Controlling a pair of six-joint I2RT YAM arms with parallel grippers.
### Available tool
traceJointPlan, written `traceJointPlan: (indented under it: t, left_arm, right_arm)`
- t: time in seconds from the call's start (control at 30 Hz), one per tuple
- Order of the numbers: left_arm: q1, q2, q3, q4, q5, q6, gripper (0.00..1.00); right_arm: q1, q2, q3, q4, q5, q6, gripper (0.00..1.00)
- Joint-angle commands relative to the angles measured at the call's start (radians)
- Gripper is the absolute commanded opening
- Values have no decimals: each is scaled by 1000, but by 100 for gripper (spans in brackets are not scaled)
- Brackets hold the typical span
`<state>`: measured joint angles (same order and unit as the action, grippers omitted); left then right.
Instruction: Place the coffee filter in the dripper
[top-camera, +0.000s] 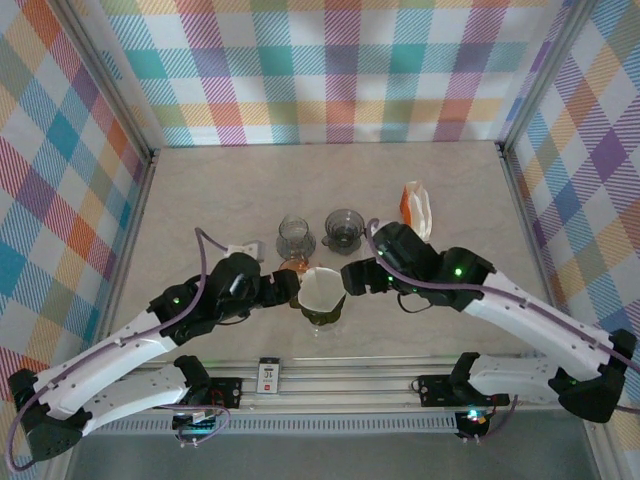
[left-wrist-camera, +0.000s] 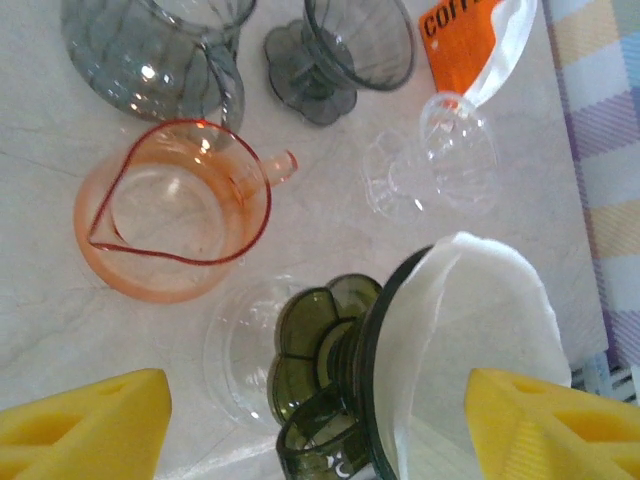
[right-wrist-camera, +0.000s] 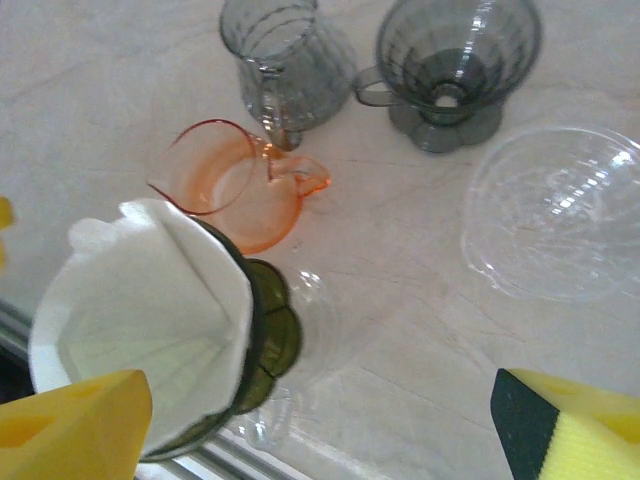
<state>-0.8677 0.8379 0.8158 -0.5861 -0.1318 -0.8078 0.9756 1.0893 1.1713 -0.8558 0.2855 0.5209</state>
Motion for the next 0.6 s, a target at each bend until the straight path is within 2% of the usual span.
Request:
traceJointPlan:
  t: [0.0,0.1,0.2,0.43,0.57]
  left_arm:
    - [96,-4,7,-25,23,-3,77]
    - [237,47,-8,35,134,19,75]
    - [323,133,3,101,189,54,73]
    - [385,390,69,193,199,109,67]
    - [392,454,109,205,226,112,65]
  right_arm:
    - [6,-37,-50,-22,75,49,89]
    - [2,-73,-92,-36,105,78,89]
    - [-6,-107,-135,-34,109,96,89]
    - [-23,-175,-223,-66,98,123,89]
    - [-32,-207,-260,-83,84,141,89]
